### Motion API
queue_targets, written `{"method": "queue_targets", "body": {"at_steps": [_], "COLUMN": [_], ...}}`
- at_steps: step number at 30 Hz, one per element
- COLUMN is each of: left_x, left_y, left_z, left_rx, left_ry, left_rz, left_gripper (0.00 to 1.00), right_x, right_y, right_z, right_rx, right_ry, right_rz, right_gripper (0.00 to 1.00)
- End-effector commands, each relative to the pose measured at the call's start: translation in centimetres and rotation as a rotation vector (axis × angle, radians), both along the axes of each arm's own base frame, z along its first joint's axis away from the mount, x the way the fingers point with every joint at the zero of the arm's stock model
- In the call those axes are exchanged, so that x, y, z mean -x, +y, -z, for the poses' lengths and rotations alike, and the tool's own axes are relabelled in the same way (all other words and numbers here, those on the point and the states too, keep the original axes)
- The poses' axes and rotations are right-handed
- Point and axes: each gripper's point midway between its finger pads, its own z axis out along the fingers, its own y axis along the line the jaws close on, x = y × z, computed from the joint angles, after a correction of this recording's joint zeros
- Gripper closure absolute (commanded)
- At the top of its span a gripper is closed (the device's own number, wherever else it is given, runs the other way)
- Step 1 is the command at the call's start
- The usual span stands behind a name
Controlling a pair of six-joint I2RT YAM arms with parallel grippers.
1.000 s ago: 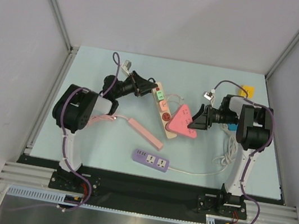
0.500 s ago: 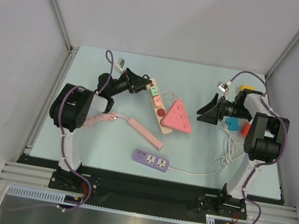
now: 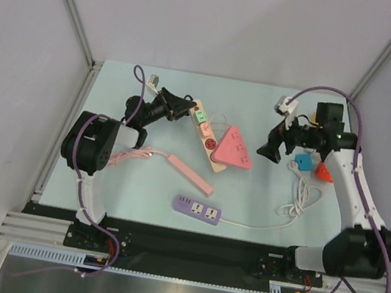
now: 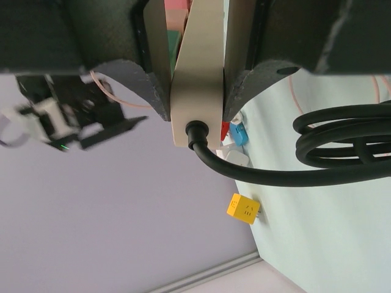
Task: Pull the plug off the socket
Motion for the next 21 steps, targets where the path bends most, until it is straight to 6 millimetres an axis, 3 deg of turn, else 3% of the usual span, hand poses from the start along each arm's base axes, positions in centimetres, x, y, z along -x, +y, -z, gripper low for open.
{"method": "queue_targets", "body": {"at_steps": [1,2,4,6,7,8,12,14,18,21], "left_x": [1.8,1.6,0.7,0.3,-0.1,-0.2,-0.9,-0.9,-0.9,-1.0], "left_y": [1.7,1.7,1.7,1.8,1.7,1.8,1.7,1.6,1.6,1.5], "left_z": [-9.9,-9.5,-8.0,-7.5,-6.2,-6.1,-2.9,-1.7,0.3,0.7], "left_rx": [0.135,0.132,0.115,0.105,0.089,0.087,0.039,0.014,-0.015,-0.013], "left_ry": [-0.323,-0.291,-0.189,-0.127,-0.043,-0.017,0.190,0.251,0.354,0.378], "left_rz": [-0.063,-0.069,-0.086,-0.099,-0.106,-0.113,-0.120,-0.121,-0.119,-0.112], "left_gripper": [1.00,1.00,1.00,1.00,1.00,1.00,1.00,1.00,1.00,1.00], "right_x": [-4.3,-4.2,-3.1,-2.0,-1.6,-1.6,-0.6,0.4,1.2,1.7], "right_y": [-0.6,-0.3,1.3,2.8,3.2,3.6,5.1,6.9,7.6,8.1], "right_z": [-3.8,-3.4,-4.3,-2.9,-2.5,-2.3,0.9,1.9,3.3,3.8], "right_rx": [0.138,0.165,0.237,0.332,0.346,0.358,0.502,0.522,0.584,0.570], "right_ry": [-0.288,-0.334,-0.475,-0.521,-0.509,-0.522,-0.573,-0.611,-0.672,-0.683], "right_rz": [0.221,0.193,0.142,0.061,0.044,0.031,-0.044,-0.095,-0.083,-0.056], "right_gripper": [0.00,0.00,0.00,0.00,0.00,0.00,0.00,0.00,0.00,0.00]}}
